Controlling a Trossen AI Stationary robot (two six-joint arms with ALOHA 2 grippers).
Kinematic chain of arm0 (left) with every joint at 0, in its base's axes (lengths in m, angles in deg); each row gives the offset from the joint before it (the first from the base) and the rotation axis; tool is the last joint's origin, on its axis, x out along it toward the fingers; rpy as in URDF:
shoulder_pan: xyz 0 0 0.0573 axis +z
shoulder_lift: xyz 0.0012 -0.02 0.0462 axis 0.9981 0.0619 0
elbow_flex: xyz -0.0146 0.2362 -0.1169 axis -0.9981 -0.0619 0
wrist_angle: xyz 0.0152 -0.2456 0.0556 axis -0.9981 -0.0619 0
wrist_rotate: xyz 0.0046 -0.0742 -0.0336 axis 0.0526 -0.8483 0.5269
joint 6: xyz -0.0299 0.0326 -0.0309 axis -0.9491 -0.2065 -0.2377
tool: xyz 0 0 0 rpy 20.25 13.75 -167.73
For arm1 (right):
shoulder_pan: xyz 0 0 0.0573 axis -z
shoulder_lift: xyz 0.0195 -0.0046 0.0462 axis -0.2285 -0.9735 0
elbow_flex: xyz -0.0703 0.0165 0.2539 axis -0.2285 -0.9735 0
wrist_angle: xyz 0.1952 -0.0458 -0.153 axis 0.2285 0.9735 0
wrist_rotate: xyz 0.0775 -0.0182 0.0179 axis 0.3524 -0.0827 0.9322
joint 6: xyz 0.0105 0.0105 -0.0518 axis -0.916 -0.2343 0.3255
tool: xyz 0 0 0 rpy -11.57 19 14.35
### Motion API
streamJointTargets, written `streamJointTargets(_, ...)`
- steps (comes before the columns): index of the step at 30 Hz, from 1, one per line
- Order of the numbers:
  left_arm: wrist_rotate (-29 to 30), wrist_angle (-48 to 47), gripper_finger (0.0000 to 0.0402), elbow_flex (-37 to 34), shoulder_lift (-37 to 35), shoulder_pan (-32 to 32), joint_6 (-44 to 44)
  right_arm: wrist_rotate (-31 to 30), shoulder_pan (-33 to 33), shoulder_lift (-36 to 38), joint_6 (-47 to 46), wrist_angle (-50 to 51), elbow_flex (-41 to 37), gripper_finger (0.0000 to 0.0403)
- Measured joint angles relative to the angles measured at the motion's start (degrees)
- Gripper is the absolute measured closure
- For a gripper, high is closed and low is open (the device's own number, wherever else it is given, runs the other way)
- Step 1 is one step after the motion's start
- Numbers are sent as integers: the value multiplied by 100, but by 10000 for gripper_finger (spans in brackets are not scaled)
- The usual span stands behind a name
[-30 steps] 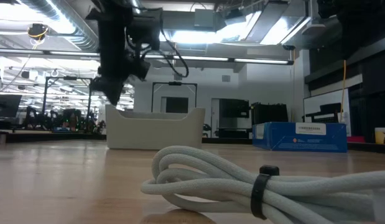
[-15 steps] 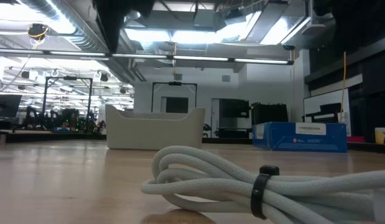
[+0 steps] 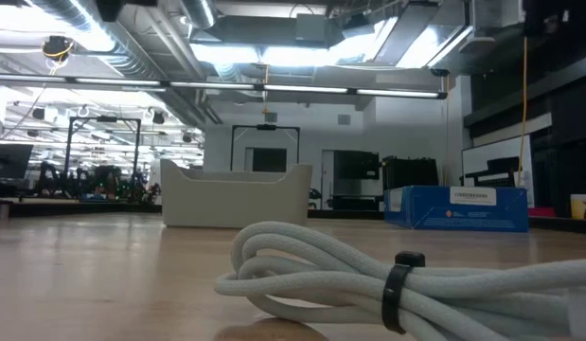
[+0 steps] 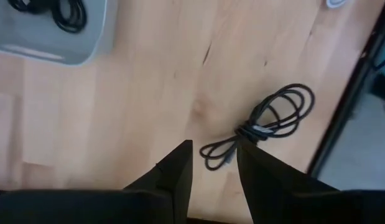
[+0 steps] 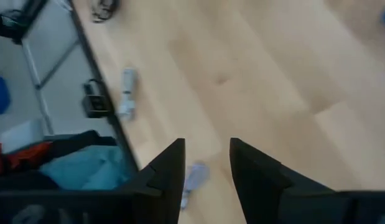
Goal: Pick and place USB-C Cables
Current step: Put the black charger cable into the gray container
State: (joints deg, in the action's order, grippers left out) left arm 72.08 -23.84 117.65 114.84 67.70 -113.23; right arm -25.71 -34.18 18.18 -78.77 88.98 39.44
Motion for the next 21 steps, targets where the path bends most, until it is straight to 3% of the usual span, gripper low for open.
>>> streamJointTargets(10, 1244, 174, 282, 0, 2, -903, -414, -388, -1731, -1406, -2437, -273, 0, 273)
streamJointTargets(16, 1460, 278, 282, 0, 15, -1251, -663, -405, -2271, -2486, -3882, -341, 0, 273)
streamJointTargets(21, 1773, 620, 282, -47, 70, -1476, -1090, -408, -2535, -3180, -4332, -670, 0, 273)
